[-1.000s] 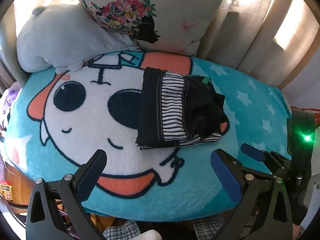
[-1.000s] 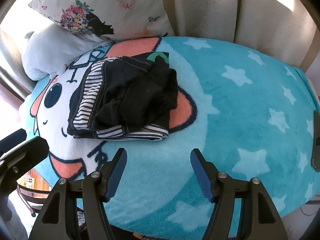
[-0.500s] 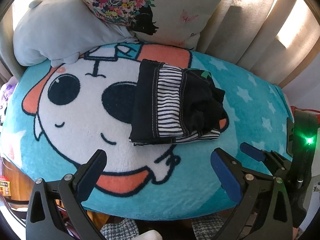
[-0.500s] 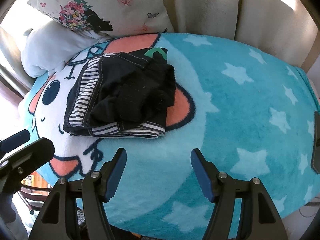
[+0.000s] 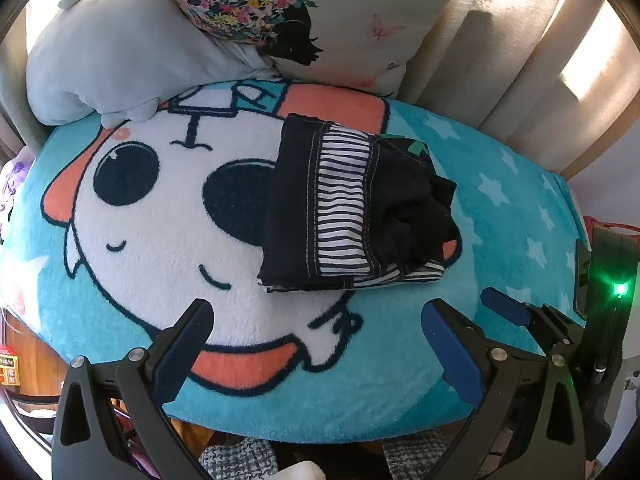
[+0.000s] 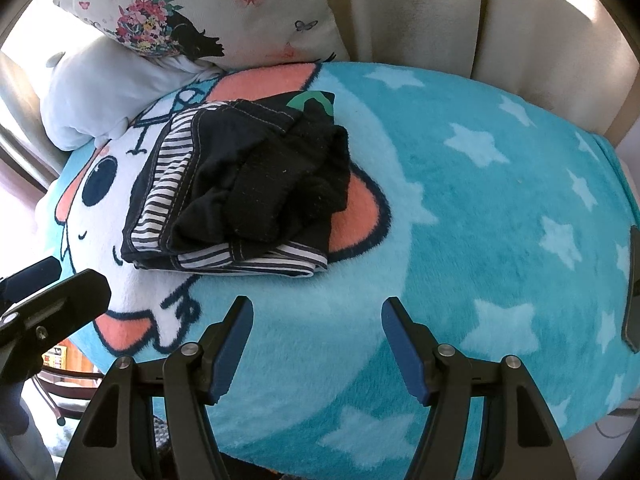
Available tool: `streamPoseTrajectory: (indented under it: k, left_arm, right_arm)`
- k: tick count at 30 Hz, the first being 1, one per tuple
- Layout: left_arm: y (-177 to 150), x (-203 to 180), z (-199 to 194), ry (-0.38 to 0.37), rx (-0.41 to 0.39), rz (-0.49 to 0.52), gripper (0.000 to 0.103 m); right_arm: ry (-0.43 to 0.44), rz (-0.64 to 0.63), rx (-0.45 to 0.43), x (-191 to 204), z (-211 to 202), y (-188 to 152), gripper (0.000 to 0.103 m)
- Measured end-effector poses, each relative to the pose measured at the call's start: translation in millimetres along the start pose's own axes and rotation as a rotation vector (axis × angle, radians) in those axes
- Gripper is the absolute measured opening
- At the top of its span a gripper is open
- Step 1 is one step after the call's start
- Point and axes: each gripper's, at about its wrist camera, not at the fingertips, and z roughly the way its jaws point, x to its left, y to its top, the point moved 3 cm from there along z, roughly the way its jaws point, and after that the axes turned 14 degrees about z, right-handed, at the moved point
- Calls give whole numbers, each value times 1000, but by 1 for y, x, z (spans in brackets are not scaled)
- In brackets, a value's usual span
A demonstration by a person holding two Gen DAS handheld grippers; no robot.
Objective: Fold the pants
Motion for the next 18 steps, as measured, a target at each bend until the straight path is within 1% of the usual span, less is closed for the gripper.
streamPoseTrajectory:
  k: [18]
  left_arm:
    - [-6,11,1,6,0,-17,103]
  right_arm:
    - [-5,-35,10,11,5,-4,72]
